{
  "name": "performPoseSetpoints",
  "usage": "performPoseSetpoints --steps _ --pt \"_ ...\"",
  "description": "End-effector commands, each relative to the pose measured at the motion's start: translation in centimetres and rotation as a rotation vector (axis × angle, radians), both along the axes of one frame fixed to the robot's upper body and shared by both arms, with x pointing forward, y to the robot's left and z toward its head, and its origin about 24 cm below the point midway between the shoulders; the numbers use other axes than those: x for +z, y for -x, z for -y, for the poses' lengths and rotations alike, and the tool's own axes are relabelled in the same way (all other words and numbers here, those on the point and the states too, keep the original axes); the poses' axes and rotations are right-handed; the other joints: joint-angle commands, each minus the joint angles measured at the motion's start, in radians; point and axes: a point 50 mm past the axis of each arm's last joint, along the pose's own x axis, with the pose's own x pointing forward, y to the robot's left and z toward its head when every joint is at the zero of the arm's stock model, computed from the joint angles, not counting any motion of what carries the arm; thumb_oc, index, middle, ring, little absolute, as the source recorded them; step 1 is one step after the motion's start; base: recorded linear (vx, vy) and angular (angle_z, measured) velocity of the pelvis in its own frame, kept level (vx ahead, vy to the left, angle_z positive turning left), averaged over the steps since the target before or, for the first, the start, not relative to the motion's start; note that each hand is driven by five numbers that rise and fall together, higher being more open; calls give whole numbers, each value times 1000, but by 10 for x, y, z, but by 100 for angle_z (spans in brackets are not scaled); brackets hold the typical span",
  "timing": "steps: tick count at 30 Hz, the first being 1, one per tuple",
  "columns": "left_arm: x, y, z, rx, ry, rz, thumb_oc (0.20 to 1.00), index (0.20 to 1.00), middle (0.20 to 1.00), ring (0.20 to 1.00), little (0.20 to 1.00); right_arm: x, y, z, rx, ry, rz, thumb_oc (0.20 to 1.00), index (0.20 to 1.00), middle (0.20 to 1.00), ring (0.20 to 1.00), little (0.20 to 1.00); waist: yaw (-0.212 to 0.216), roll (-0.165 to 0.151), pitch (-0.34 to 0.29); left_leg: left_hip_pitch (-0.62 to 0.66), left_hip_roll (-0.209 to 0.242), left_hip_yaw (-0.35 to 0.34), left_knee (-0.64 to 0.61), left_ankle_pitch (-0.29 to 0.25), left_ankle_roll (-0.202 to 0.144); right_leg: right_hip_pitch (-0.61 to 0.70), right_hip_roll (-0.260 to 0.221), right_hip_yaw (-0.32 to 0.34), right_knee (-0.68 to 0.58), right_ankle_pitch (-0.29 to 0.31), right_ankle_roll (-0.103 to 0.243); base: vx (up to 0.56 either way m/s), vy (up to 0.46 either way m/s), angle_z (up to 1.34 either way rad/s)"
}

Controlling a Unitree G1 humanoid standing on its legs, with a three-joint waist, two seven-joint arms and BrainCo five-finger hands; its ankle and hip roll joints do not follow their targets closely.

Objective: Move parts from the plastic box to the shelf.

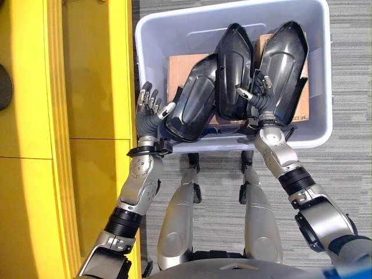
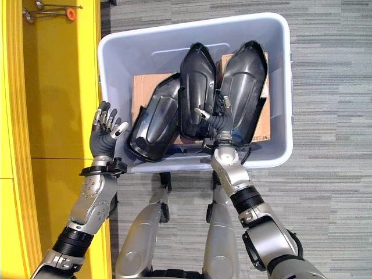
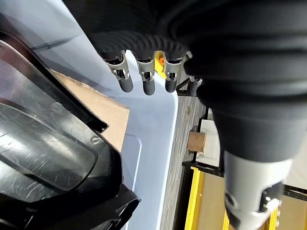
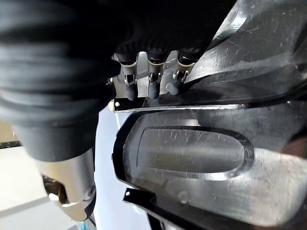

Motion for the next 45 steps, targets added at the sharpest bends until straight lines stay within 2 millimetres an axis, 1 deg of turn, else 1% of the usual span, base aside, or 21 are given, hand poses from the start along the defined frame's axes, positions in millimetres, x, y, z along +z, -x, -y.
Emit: performPoseSetpoints --steps 1,6,9,11,12,17,18,20,21,23,26,27,30,31,34,41,43,45 --pt "12 3 -7 34 0 75 1000 1000 1000 1000 1000 1 11 -22 102 -101 28 1000 1000 1000 1000 1000 17 -25 -14 -56 14 -11 91 -53 -39 -47 -42 -76 104 -44 52 0 0 0" --pt "13 2 -7 46 9 78 1000 1000 1000 1000 1000 5 20 -28 142 -118 66 1000 1000 1000 1000 1000 11 -32 -14 -59 15 -12 94 -54 -38 -48 -44 -78 106 -45 50 0 0 0" --pt "14 2 -6 52 8 78 1000 1000 1000 1000 1000 10 24 -26 143 -113 99 1000 1000 1000 1000 1000 6 -35 -15 -62 15 -13 98 -57 -37 -49 -44 -79 105 -45 50 0 0 0" --pt "13 2 -8 65 10 76 1000 1000 1000 1000 1000 21 30 -17 102 -107 166 1000 1000 1000 1000 1000 -1 -38 -16 -61 15 -11 100 -61 -36 -49 -44 -76 105 -44 51 0 0 0" --pt "14 3 -8 75 13 79 1000 1000 1000 1000 1000 32 34 -8 55 -120 233 1000 1000 1000 1000 1000 -9 -40 -19 -62 15 -10 101 -64 -36 -50 -45 -76 105 -45 52 0 0 0" --pt "17 5 -10 94 2 93 1000 1000 1000 1000 1000 48 48 7 -17 -144 341 1000 1000 1000 1000 1000 -22 -48 -23 -60 15 -5 102 -69 -34 -51 -43 -73 105 -44 53 0 0 0" --pt "17 6 -11 98 -5 97 1000 1000 1000 1000 1000 54 55 12 -44 -151 384 1000 1000 1000 1000 1000 -28 -51 -25 -59 16 -3 103 -70 -35 -52 -44 -72 105 -42 54 1 12 -4" --pt "17 8 -11 99 -7 96 1000 1000 1000 1000 1000 61 61 15 -53 -178 427 1000 1000 1000 1000 1000 -32 -54 -27 -60 17 0 103 -70 -35 -52 -42 -70 104 -42 55 -5 9 -4" --pt "21 10 -13 104 -22 113 1000 1000 1000 1000 1000 76 74 22 -79 -222 530 1000 1000 1000 1000 1000 -42 -56 -30 -54 18 3 97 -70 -36 -51 -39 -67 102 -42 56 -10 4 -6" --pt "20 12 -13 98 -27 114 1000 1000 1000 1000 1000 84 83 28 -95 -241 588 1000 1000 1000 1000 1000 -48 -55 -32 -53 18 3 94 -70 -36 -50 -40 -67 103 -43 55 -7 -1 -7" --pt "19 14 -15 102 -32 111 1000 1000 1000 1000 1000 86 87 35 -143 -232 609 1000 1000 1000 1000 1000 -53 -53 -34 -49 18 6 92 -71 -37 -51 -38 -63 105 -44 56 0 7 -5" --pt "20 15 -17 108 -46 121 1000 1000 1000 1000 1000 83 85 41 -202 -195 595 1000 1000 1000 1000 1000 -56 -53 -35 -47 20 10 90 -72 -36 -52 -35 -59 103 -44 57 2 -4 -9" --pt "21 15 -16 103 -44 129 1000 1000 1000 1000 1000 75 80 51 -259 -180 548 1000 1000 1000 1000 1000 -57 -51 -31 -45 22 10 89 -71 -37 -53 -33 -62 102 -47 55 0 -18 -8" --pt "21 15 -16 103 -44 129 1000 1000 1000 1000 1000 75 80 51 -259 -180 549 1000 1000 1000 1000 1000 -57 -51 -31 -45 22 10 89 -71 -37 -53 -33 -62 103 -47 55 -1 -20 -4" --pt "19 16 -19 118 -31 124 1000 1000 1000 1000 1000 68 70 72 -408 -126 493 1000 1000 1000 1000 1000 -56 -38 -28 -55 21 11 89 -69 -39 -70 -34 -63 113 -50 55 0 0 0" --pt "16 16 -20 119 -13 119 1000 1000 1000 1000 1000 59 61 78 -439 -78 427 1000 1000 1000 1000 1000 -51 -35 -24 -61 24 17 90 -69 -39 -88 -34 -63 126 -52 56 0 -2 -2" --pt "15 16 -18 111 -10 114 1000 1000 1000 1000 1000 51 57 78 -436 -65 382 1000 1000 1000 1000 1000 -50 -32 -23 -64 25 18 92 -69 -40 -91 -35 -67 128 -51 56 0 0 0" --pt "15 16 -18 109 -10 111 1000 1000 1000 1000 1000 47 54 78 -436 -46 359 1000 1000 1000 1000 1000 -48 -30 -23 -67 25 17 92 -68 -41 -93 -35 -69 128 -50 56 0 0 0"
